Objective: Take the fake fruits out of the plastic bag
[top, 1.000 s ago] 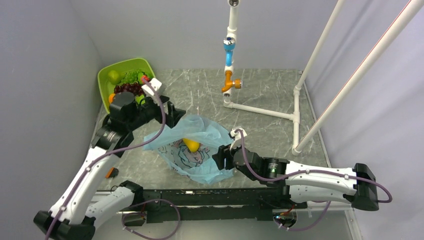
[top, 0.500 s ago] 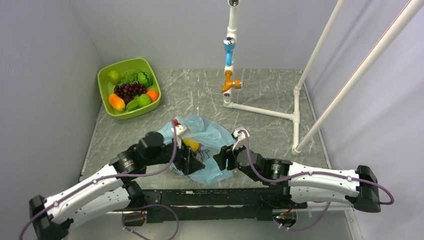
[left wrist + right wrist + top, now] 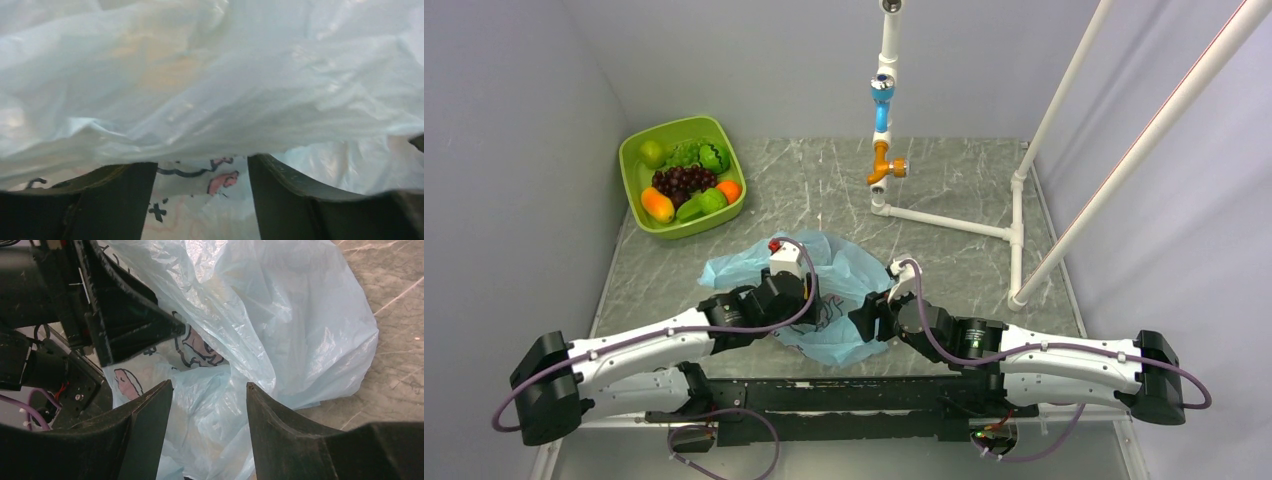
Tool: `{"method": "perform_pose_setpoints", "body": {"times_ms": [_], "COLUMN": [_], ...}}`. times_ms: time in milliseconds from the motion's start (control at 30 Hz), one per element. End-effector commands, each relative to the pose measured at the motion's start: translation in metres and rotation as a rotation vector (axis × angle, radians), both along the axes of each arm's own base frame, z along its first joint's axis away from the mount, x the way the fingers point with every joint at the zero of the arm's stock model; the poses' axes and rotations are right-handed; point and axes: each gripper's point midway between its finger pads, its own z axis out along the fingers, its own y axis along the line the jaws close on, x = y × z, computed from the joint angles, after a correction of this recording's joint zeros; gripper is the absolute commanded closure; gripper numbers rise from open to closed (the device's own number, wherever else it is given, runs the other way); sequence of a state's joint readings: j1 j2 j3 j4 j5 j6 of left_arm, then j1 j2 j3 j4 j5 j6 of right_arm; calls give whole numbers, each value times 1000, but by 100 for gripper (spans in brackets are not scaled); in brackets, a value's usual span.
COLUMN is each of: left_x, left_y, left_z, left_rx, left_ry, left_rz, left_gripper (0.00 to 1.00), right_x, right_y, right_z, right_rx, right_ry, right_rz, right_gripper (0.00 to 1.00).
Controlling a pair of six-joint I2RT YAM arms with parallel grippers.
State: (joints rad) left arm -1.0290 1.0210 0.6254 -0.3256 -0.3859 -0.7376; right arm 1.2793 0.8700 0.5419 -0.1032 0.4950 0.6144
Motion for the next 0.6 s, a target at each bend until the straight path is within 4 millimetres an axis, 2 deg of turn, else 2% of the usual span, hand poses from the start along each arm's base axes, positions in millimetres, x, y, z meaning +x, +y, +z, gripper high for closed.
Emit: {"method": "perform_pose_setpoints", "body": {"times_ms": [0,133,233,433,567], "left_x": [28,35,42,57,68], "left_y": [1,2,2,8,6], "left_z": [13,5,-1,-17,-24], "left_rx": [-46,-31,0,118,149], "left_ry": [-103,-133,-148,-141,-144], "left_rz": [149,178,203,301,319], "left_gripper": [33,42,41,24,6], "right_x": [2,2,2,3,3], "right_y": [2,0,0,1,0], "right_z": [7,6,6,7,8], "right_rx": [47,51,45,33,27], "right_ry": [-11,-14,-16,-27,-33], "right_rz": [-10,-11,-12,-7,-3], "right_gripper": [41,41,41,41,41]}}
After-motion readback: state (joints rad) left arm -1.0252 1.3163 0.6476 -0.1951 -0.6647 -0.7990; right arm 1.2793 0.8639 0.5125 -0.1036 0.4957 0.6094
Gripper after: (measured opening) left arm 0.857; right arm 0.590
